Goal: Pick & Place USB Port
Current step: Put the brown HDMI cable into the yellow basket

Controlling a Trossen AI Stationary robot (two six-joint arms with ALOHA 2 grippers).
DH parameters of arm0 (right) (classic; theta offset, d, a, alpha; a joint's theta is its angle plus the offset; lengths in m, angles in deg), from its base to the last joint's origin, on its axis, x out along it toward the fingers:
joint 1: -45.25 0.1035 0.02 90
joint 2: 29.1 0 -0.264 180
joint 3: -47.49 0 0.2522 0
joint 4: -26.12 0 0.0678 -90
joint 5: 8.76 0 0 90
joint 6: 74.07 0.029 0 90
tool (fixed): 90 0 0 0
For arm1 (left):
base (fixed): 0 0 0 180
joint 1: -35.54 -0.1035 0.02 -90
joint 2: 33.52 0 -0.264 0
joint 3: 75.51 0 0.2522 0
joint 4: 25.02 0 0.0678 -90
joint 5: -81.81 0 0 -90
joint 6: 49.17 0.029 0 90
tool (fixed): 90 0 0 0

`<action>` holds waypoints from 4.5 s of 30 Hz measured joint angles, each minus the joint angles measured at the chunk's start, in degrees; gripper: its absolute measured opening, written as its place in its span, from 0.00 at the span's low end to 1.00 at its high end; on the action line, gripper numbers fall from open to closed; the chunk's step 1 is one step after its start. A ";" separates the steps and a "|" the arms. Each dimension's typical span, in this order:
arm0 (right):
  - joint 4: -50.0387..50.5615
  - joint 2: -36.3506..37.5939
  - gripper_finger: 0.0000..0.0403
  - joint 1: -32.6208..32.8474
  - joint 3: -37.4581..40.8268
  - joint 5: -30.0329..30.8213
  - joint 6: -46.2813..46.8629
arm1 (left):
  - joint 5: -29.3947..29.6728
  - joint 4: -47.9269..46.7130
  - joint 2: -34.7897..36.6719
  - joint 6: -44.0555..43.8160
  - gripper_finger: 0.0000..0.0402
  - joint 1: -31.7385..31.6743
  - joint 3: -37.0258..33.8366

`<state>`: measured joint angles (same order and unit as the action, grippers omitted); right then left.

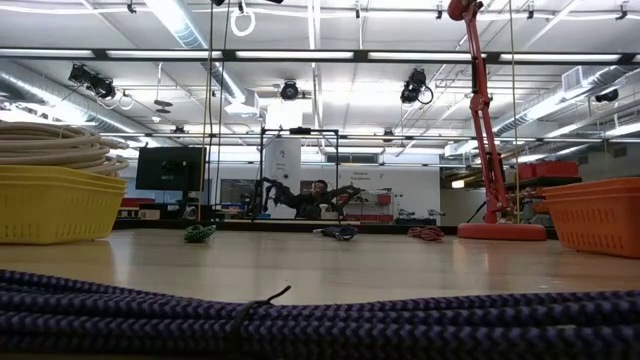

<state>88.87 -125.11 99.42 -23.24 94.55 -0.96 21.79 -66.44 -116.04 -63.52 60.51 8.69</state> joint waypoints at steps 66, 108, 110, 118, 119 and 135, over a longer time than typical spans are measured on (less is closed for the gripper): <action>8.27 27.30 0.06 -20.29 -16.63 65.72 -42.88 | 10.59 28.57 0.00 9.03 0.22 -2.20 -0.02; -24.52 24.02 0.06 -24.98 -16.61 68.23 -77.28 | -11.91 53.02 -5.01 11.67 0.22 -13.79 -0.04; -24.86 24.02 0.06 -24.99 -16.61 68.61 -78.17 | -11.08 53.00 -5.01 11.58 0.22 -13.85 -0.04; -27.86 24.02 0.06 -25.00 -16.61 68.77 -81.95 | -9.42 52.96 -5.02 11.54 0.22 -13.88 -0.04; -27.91 24.02 0.06 -25.00 -16.61 68.77 -82.28 | -9.42 52.73 -5.02 11.52 0.22 -13.88 -0.04; -29.86 24.47 0.06 -24.94 -16.57 69.81 -87.56 | -5.60 47.85 -5.01 11.99 0.22 -13.42 0.04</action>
<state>59.01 -100.63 74.48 -39.80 164.36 -88.51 16.20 -18.58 -121.04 -51.53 47.09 8.73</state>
